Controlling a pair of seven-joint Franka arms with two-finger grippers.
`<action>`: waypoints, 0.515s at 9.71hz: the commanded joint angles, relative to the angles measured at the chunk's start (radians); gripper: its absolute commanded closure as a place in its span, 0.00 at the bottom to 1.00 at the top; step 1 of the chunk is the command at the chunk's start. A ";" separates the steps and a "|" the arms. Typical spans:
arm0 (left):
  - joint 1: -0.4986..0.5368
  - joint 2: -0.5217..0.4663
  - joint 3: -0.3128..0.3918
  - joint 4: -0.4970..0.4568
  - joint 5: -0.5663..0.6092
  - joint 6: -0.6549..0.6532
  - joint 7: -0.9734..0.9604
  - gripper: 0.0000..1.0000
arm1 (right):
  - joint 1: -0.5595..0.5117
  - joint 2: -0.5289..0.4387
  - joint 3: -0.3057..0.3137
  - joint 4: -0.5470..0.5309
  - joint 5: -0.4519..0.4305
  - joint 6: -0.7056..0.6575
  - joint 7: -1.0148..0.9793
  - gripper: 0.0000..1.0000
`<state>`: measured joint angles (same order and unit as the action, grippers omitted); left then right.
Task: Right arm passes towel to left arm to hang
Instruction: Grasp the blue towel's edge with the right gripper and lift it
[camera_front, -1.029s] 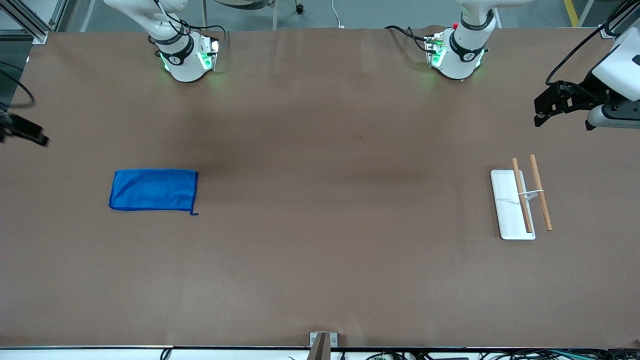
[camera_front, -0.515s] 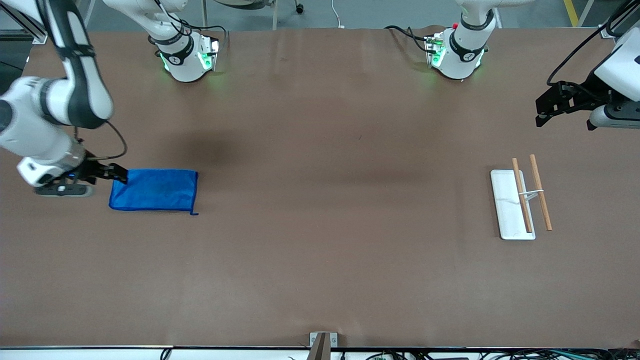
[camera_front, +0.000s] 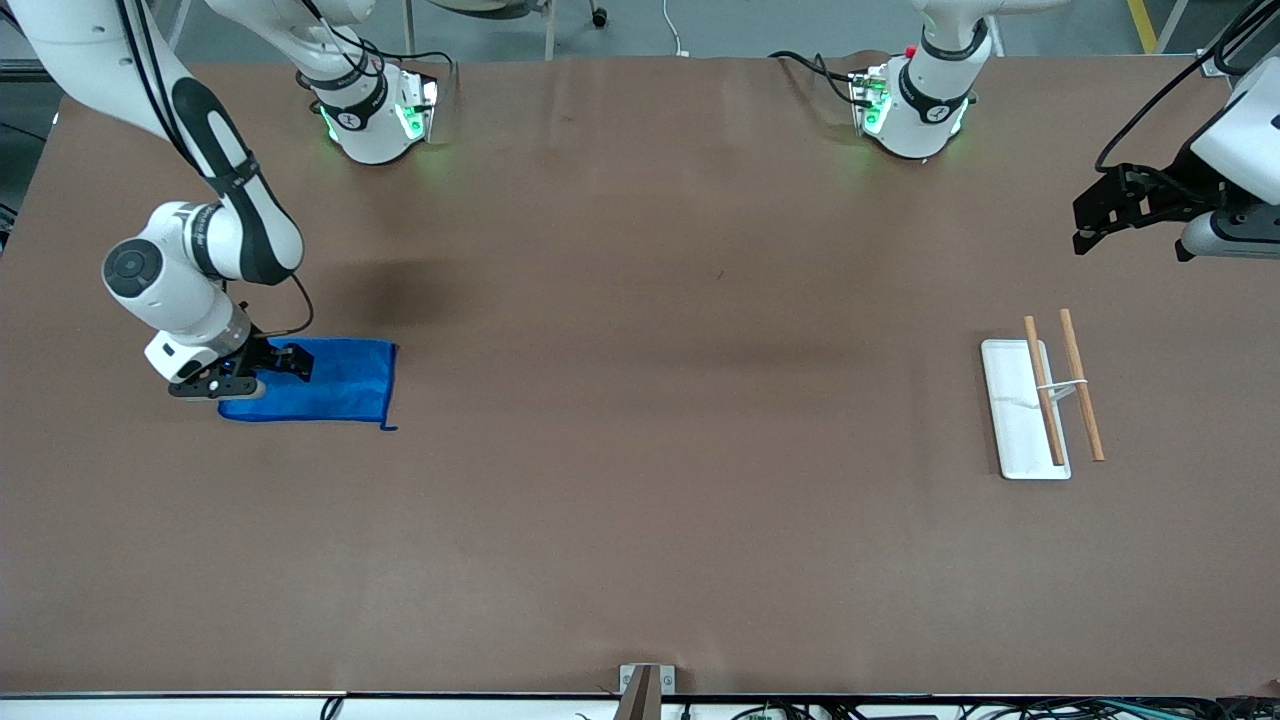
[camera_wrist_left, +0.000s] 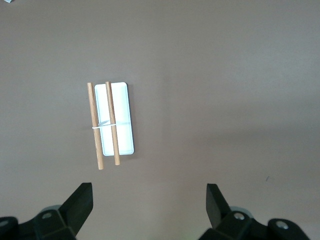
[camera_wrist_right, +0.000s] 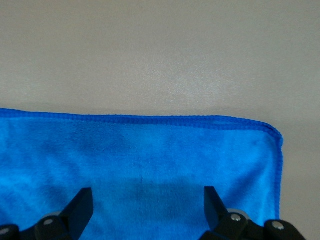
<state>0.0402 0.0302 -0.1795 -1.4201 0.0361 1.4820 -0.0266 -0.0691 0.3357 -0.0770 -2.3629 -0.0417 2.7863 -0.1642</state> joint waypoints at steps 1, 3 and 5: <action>0.000 0.019 -0.005 -0.007 0.018 -0.015 0.008 0.00 | -0.015 0.031 -0.001 -0.018 -0.007 0.074 -0.053 0.10; 0.000 0.036 -0.003 -0.007 0.015 -0.012 0.005 0.00 | -0.020 0.040 0.000 -0.021 -0.006 0.076 -0.052 0.39; -0.002 0.036 -0.003 -0.007 0.018 -0.012 -0.005 0.00 | -0.020 0.042 0.002 -0.019 -0.003 0.073 -0.038 0.93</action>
<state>0.0398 0.0476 -0.1801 -1.4204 0.0361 1.4818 -0.0267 -0.0781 0.3849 -0.0813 -2.3666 -0.0416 2.8473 -0.2032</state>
